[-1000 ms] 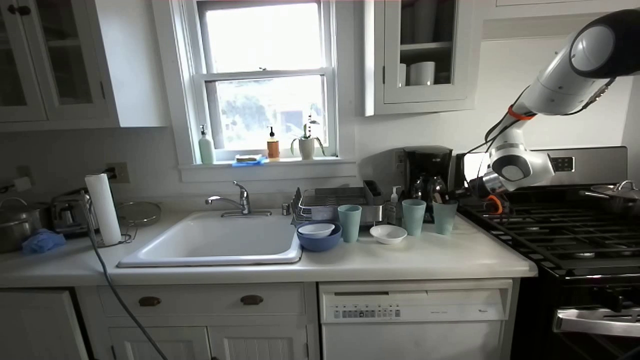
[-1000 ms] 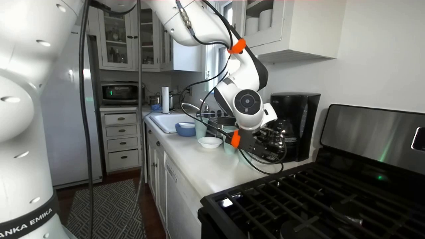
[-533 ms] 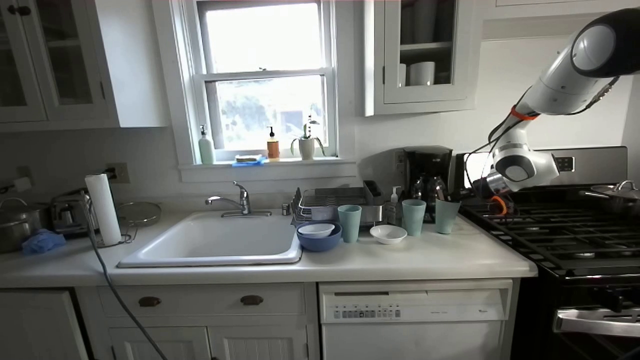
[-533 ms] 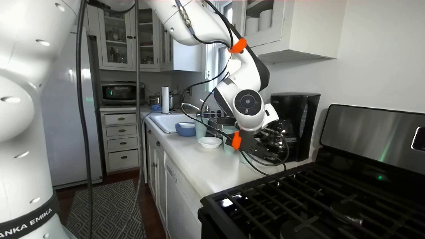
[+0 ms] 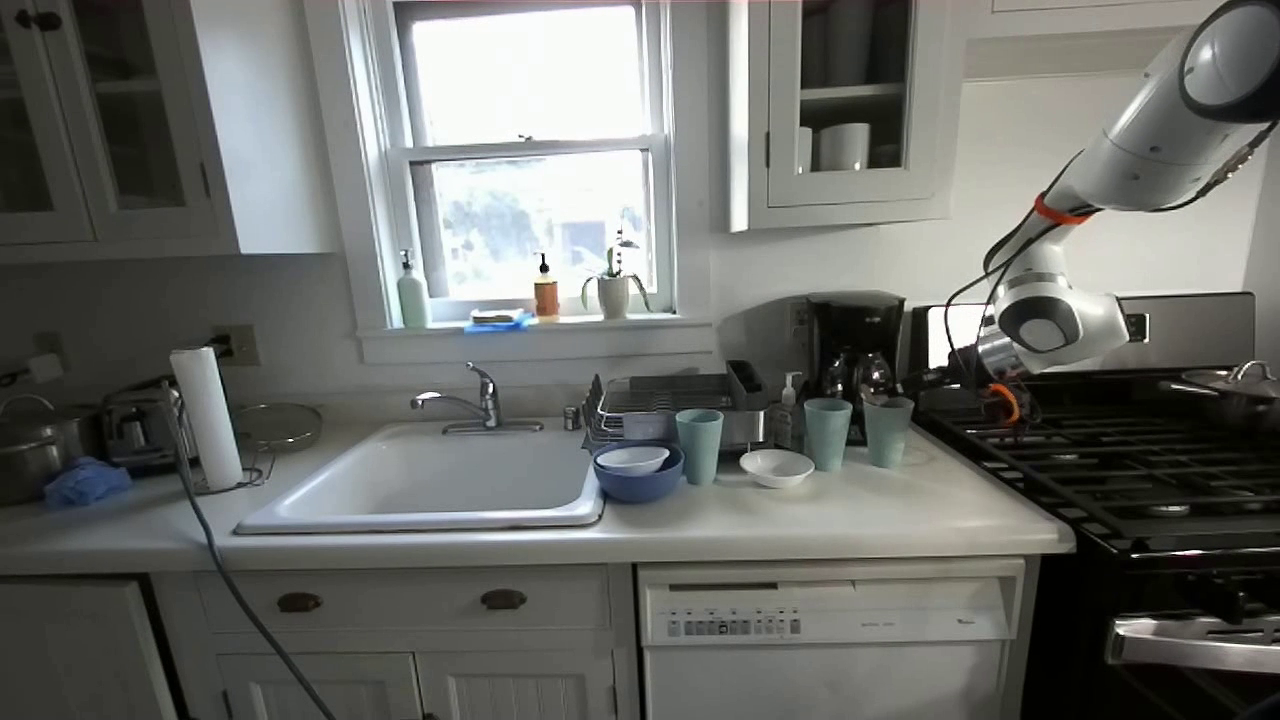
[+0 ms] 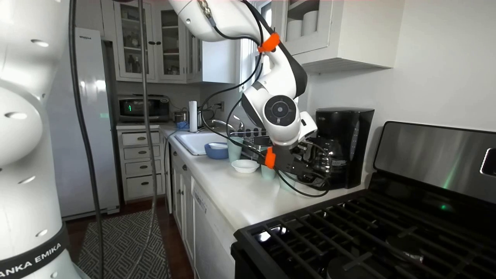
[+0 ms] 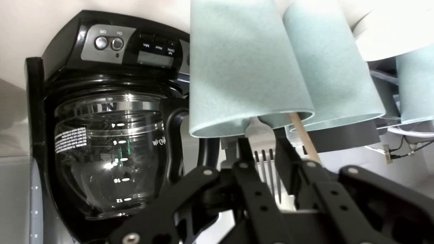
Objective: Put the black measuring spoon in the cup on the right
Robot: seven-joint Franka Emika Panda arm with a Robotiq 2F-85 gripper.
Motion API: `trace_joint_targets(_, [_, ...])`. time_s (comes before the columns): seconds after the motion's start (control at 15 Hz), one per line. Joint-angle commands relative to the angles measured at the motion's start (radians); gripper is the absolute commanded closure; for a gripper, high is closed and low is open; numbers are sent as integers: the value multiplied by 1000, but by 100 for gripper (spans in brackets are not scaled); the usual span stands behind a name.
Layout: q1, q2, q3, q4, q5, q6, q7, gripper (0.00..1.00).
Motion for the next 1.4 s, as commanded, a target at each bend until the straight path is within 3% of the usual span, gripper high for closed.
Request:
trace_joint_targets(0.0, [24, -85, -7, -71, -7, 30, -39, 76])
trace_joint_targets(0.13, [26, -126, -9, -104, -6, 57, -48, 75])
trace_joint_targets(0.2, [30, -154, -9, -129, -21, 83, -48, 50])
trace_joint_targets(0.33, [45, -236, -7, -194, -52, 192, -63, 48])
trace_joint_targets(0.6, [74, -405, 24, -300, -68, 475, -104, 20])
trace_joint_targets(0.8, [102, -536, 64, -390, -147, 615, -4, 2])
trace_joint_targets(1.0, [142, -641, 96, -481, -239, 701, 164, 0])
trace_joint_targets(1.33, [193, -854, 120, -560, -193, 743, 302, 0])
